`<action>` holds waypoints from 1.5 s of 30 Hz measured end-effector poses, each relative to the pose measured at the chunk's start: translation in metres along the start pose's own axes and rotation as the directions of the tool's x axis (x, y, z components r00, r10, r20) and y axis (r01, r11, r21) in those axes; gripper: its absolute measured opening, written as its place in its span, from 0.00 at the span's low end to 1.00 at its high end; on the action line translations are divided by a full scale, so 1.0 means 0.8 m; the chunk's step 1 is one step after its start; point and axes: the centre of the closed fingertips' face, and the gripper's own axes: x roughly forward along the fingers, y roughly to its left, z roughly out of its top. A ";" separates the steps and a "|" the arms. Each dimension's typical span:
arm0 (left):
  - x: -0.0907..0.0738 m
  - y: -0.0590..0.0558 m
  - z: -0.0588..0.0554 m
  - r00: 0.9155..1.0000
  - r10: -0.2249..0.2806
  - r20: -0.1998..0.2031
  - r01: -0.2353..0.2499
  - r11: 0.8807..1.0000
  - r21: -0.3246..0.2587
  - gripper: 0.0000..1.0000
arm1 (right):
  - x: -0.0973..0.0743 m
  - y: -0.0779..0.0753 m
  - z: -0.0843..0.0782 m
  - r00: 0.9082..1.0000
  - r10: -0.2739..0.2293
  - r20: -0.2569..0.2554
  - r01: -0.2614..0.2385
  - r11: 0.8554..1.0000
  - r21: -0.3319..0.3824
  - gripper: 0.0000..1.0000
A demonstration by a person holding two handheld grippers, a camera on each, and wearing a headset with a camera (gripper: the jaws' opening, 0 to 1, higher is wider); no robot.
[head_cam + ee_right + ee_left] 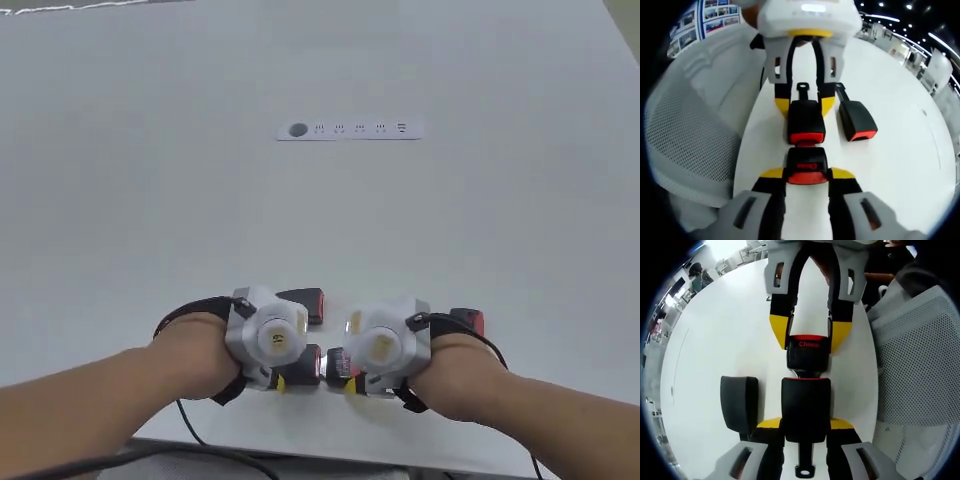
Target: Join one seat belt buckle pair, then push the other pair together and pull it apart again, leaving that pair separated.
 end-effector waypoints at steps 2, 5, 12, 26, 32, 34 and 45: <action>0.000 0.000 0.000 1.000 0.000 -0.003 0.000 1.000 -0.001 0.32 | 0.000 0.000 0.000 1.000 0.000 0.001 0.000 1.000 0.000 0.31; 0.000 -0.001 0.001 1.000 0.003 -0.015 -0.003 1.000 0.004 0.33 | 0.000 0.000 0.000 1.000 -0.001 -0.004 0.001 1.000 -0.001 0.31; -0.001 -0.001 0.001 1.000 0.013 -0.021 -0.013 1.000 0.012 0.34 | 0.001 0.000 0.001 1.000 -0.007 -0.015 0.007 1.000 0.001 0.33; -0.032 0.003 0.019 0.996 0.063 0.064 -0.064 0.998 0.005 0.39 | -0.020 0.003 0.021 0.999 -0.034 0.041 0.033 0.999 0.016 0.34; -0.051 0.011 0.027 0.990 0.086 0.109 -0.085 0.996 -0.013 0.42 | -0.039 -0.005 0.028 0.996 -0.059 0.069 0.056 0.998 0.034 0.36; -0.056 0.018 0.029 0.988 0.098 0.118 -0.097 0.995 -0.015 0.44 | -0.046 -0.010 0.027 0.995 -0.068 0.075 0.066 0.997 0.039 0.36; -0.064 0.069 0.031 0.980 0.135 0.147 -0.128 0.990 -0.053 0.50 | -0.075 -0.049 -0.014 0.991 -0.123 0.048 0.119 0.989 0.084 0.37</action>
